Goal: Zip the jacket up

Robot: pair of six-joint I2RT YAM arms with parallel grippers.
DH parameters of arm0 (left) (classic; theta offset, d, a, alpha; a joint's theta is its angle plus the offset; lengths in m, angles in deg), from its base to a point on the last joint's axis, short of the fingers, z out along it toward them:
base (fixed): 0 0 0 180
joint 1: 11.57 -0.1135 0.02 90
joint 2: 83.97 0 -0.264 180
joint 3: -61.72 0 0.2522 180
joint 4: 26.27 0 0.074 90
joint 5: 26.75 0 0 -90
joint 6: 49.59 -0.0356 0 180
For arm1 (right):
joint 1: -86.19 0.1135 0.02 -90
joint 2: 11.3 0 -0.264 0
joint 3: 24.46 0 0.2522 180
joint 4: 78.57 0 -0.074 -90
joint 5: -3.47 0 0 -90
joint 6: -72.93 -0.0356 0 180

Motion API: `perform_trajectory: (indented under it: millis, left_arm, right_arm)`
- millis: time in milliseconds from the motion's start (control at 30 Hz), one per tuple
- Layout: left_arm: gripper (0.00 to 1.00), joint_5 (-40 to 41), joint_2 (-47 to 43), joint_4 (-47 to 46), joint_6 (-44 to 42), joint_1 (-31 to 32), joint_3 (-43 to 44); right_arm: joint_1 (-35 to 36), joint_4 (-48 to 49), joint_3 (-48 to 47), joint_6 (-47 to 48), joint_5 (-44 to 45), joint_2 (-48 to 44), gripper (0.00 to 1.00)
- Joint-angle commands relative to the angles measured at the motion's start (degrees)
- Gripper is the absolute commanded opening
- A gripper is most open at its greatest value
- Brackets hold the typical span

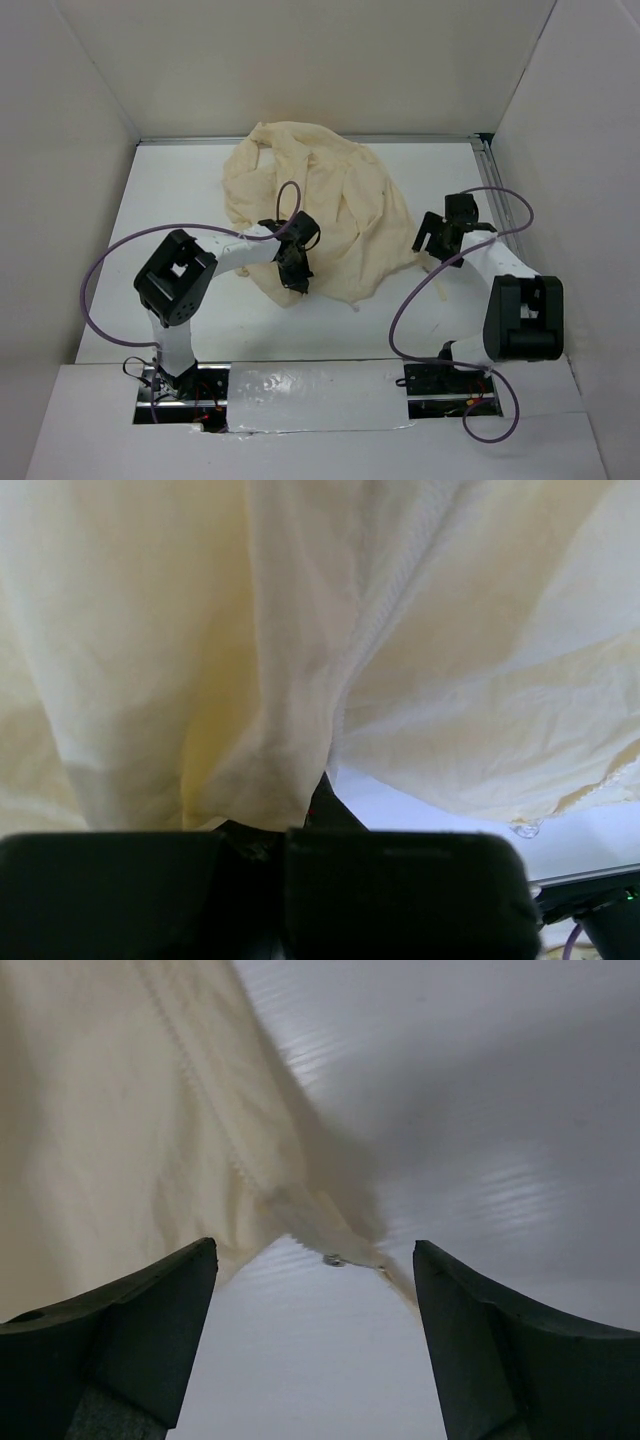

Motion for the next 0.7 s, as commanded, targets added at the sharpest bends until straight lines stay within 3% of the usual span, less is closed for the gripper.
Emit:
perform_trajectory:
  millis: [0, 100, 167, 333, 367, 467, 600, 633, 667]
  left_arm:
    - [0.00, 3.5, 0.4, 0.0, -4.2, -0.5, -1.5]
    - [0.00, 2.6, -1.0, -1.3, -5.6, -0.6, -1.5]
    - [0.00, 2.4, -1.5, -1.2, -6.0, -0.6, -1.3]
    - [0.00, 2.3, -3.2, -1.7, -6.4, -0.6, -1.9]
    - [0.00, 2.4, -3.4, -1.6, -6.4, -0.6, -2.1]
    - [0.00, 2.3, -4.7, -2.0, -6.5, -0.6, -2.9]
    - [0.00, 1.2, -6.8, -2.9, -7.4, -0.6, -3.5]
    - [0.00, 1.3, -7.4, -3.0, -7.6, -0.6, -3.5]
    - [0.00, 1.2, -7.6, -3.3, -7.8, -0.6, -3.4]
  right_arm:
    - [1.4, 2.1, -2.2, 6.3, -8.2, 2.2, 0.84]
    - [1.5, 0.2, -2.2, 5.7, -9.6, 3.0, 0.79]
    - [1.3, -0.3, -1.9, 4.9, -7.1, 2.9, 0.68]
    - [1.1, 0.4, -2.3, 4.3, -5.0, 3.9, 0.59]
    - [1.3, 0.3, -2.8, 4.3, -4.8, 4.2, 0.53]
    - [2.0, 0.0, -4.1, 3.9, -3.4, 6.2, 0.51]
    - [4.1, -0.6, -4.9, 2.8, 1.0, 7.9, 0.24]
    - [4.5, -0.6, -4.9, 2.7, 1.1, 7.7, 0.05]
    - [5.2, -0.5, -4.9, 2.7, 1.2, 6.6, 0.00]
